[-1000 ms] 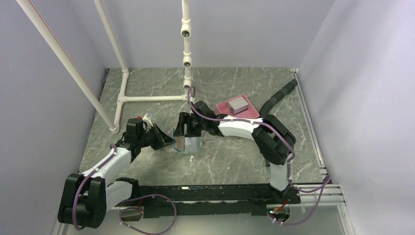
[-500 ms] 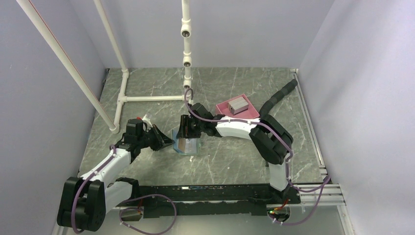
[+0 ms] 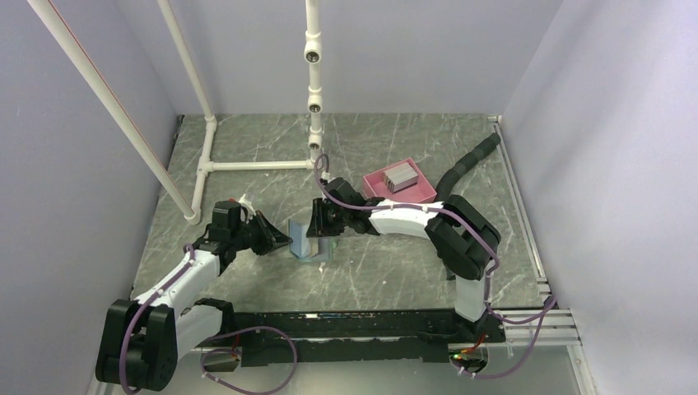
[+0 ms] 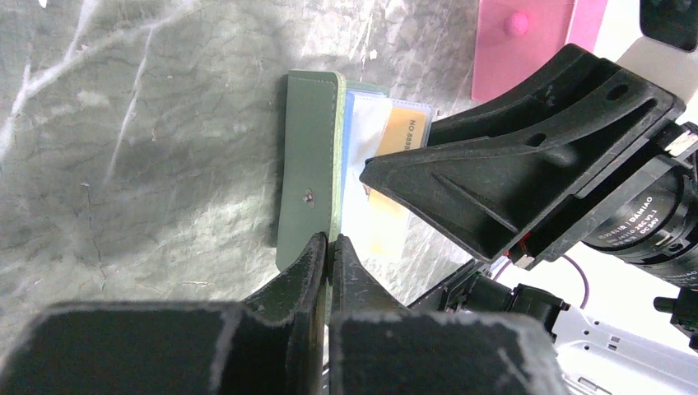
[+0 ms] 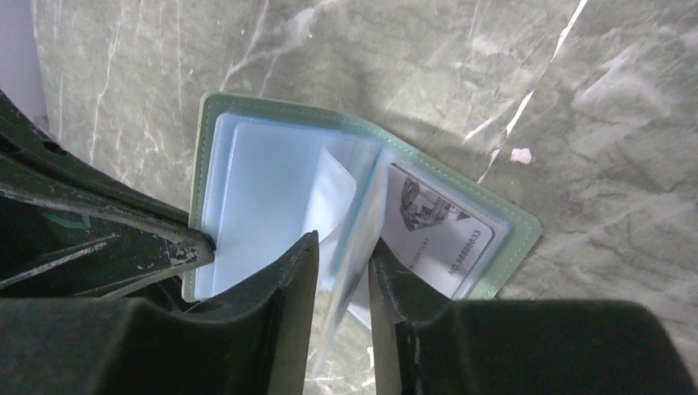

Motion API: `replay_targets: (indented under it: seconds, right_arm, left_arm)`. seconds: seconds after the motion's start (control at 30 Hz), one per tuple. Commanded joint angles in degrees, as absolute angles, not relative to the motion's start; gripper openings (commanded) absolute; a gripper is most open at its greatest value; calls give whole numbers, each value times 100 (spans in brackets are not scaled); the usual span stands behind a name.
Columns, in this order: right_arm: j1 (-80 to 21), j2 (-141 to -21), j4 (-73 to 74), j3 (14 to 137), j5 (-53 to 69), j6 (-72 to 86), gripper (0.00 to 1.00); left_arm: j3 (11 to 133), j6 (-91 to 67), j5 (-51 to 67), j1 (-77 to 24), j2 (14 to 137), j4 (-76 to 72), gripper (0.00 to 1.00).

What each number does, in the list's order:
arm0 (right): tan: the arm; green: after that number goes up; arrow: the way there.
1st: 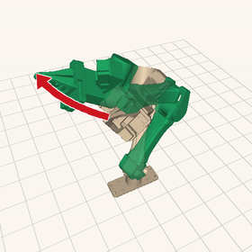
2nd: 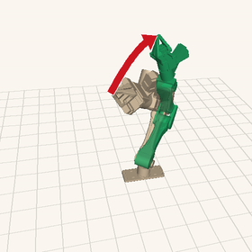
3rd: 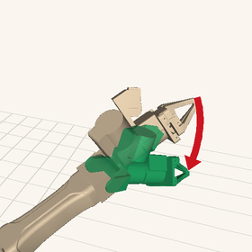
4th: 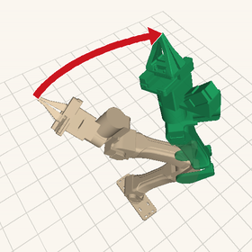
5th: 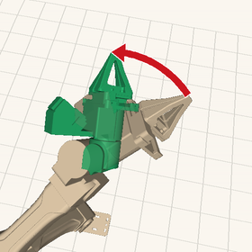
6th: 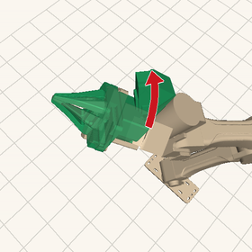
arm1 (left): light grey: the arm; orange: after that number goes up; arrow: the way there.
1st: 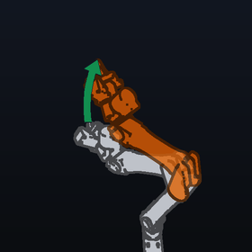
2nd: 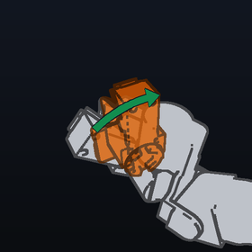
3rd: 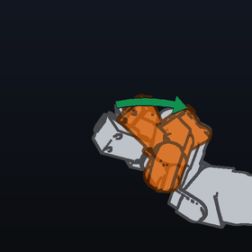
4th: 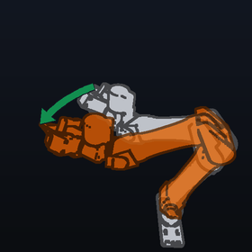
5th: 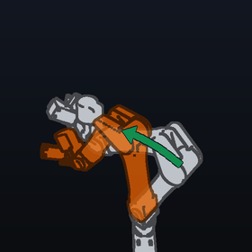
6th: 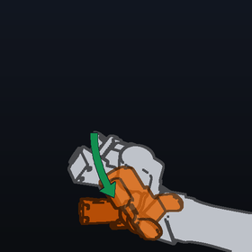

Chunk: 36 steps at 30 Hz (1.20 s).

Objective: Put the credit cards into the card holder
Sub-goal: Open the card holder at the center of the board.

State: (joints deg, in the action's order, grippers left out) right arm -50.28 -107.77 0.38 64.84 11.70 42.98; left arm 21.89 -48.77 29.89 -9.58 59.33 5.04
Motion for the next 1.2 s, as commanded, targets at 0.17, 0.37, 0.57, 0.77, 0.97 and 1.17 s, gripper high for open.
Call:
replay_targets:
  seconds: [0.17, 0.37, 0.57, 0.77, 0.97, 1.17]
  right_arm:
    - [-4977, -10652, -458, 6279, 1614, 4197, 27]
    - [-4924, -10582, -854, 6035, 2085, 4086, 39]
    - [-4909, -10460, -1149, 5858, 2290, 4102, 42]
    - [-4887, -10318, -984, 5639, 2050, 3895, 54]
    - [-4880, -10212, -1061, 5464, 2120, 3760, 61]
    - [-4874, -10305, -1358, 5475, 2371, 3670, 60]
  left_arm:
    - [2600, -4582, 2578, -958, 5889, 1285, 15]
    - [2635, -4490, 2283, -958, 5827, 1741, 46]
    - [2721, -4429, 1981, -958, 5640, 2106, 61]
    - [3160, -4066, 1350, -958, 5239, 2897, 75]
    - [3498, -3999, 1582, -958, 5200, 3036, 77]
    - [3665, -4085, 2622, -958, 5458, 2510, 76]
